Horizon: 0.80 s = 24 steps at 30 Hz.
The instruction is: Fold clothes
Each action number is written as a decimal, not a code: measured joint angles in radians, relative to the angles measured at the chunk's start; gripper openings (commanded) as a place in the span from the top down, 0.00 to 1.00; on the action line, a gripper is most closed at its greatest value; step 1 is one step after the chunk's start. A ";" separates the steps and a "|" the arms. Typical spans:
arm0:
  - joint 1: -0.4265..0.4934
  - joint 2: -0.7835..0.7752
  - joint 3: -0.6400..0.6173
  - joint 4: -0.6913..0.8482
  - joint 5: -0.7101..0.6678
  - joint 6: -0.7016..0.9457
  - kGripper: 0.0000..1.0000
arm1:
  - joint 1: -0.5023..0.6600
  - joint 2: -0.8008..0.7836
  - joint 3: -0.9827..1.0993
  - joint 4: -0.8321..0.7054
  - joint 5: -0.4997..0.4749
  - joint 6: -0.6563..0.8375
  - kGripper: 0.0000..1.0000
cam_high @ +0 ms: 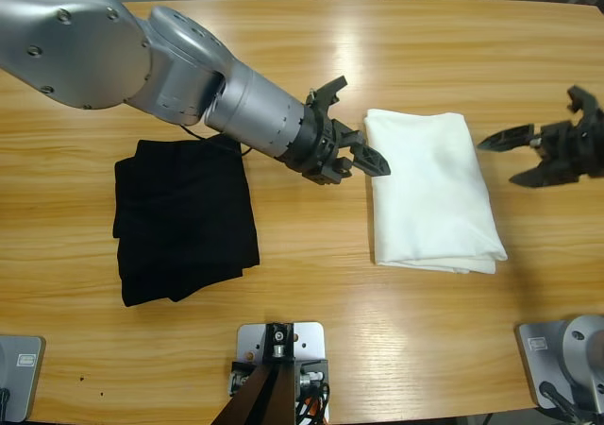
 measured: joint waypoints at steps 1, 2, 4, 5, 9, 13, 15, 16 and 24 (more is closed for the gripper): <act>0.000 0.003 -0.001 -0.002 0.000 0.000 0.34 | 0.000 0.002 0.029 -0.036 -0.004 0.027 0.09; 0.000 0.005 -0.003 -0.003 0.000 0.000 0.33 | -0.001 0.006 0.055 -0.077 -0.007 0.054 0.09; 0.000 0.007 -0.009 -0.004 0.000 0.000 0.32 | -0.003 0.045 0.111 -0.170 -0.009 0.092 0.09; 0.000 0.010 -0.012 -0.004 0.000 0.000 0.32 | -0.005 0.074 0.137 -0.216 -0.009 0.100 0.10; 0.000 0.034 -0.040 -0.005 0.000 -0.012 0.32 | -0.014 0.137 0.170 -0.347 -0.009 0.110 0.14; -0.001 0.059 -0.078 -0.005 0.000 -0.027 0.32 | -0.016 0.171 0.173 -0.410 0.026 0.110 0.18; -0.001 0.060 -0.089 -0.005 0.000 -0.031 0.32 | -0.017 0.199 0.173 -0.431 0.064 0.105 0.18; -0.001 0.060 -0.090 -0.004 0.000 -0.031 0.32 | -0.017 0.208 0.174 -0.433 0.088 0.101 0.18; -0.001 0.060 -0.077 0.015 0.000 -0.031 0.32 | 0.004 0.218 0.179 -0.339 0.162 0.059 0.18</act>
